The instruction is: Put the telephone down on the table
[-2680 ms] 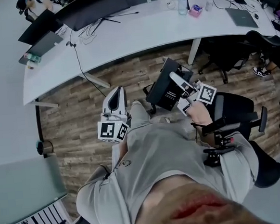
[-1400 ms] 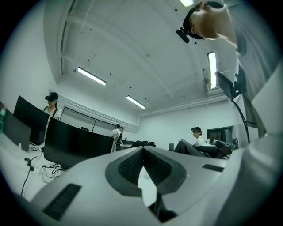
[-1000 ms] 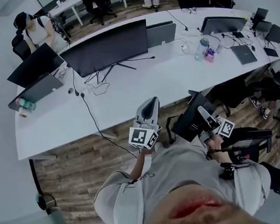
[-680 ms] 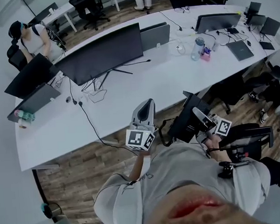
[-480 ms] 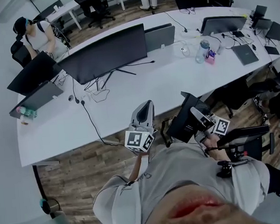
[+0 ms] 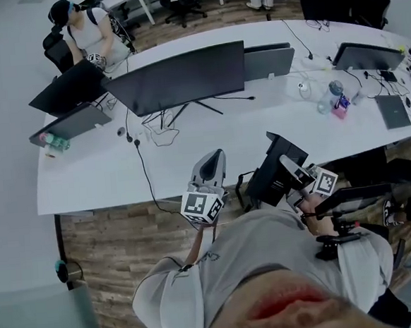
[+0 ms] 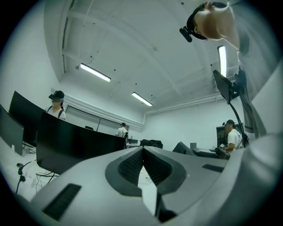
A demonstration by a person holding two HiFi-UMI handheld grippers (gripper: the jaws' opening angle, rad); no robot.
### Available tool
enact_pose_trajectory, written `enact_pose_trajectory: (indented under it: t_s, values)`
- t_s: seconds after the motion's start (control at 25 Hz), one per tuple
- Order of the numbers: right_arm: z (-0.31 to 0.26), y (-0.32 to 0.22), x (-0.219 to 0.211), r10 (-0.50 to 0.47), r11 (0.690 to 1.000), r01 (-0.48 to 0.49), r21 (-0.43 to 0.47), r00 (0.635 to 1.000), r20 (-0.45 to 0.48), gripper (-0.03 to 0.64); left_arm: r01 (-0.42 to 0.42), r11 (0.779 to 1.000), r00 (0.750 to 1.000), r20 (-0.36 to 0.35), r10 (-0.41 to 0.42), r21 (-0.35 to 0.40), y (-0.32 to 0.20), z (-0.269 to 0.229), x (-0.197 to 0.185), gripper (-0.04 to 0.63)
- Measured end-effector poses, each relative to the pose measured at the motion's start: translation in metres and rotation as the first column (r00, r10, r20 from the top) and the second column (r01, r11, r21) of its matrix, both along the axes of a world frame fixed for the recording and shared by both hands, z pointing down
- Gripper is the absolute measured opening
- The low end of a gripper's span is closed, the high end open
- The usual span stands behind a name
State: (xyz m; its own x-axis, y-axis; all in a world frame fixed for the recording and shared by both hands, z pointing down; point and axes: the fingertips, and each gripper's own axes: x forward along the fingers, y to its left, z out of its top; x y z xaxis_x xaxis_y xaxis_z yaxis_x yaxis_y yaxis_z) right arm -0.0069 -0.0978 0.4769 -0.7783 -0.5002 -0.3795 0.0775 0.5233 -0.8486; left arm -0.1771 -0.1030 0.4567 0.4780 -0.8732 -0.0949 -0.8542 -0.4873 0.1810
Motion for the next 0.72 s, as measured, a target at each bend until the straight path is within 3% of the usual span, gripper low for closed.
enact_pose_trajectory:
  t_s: [0.24, 0.72]
  values:
    - [0.003, -0.071, -0.007, -0.101, 0.995, 0.101, 0.011, 0.995, -0.018, 0.186, 0.053, 0.999, 0.998, 0.034, -0.054, 0.012, -0.062, -0.009, 0.006, 0.009]
    - [-0.001, -0.175, -0.004, -0.218, 0.976, 0.218, -0.004, 0.976, 0.032, 0.186, 0.128, 0.992, 0.99, 0.062, -0.128, 0.0, -0.157, -0.029, 0.02, 0.009]
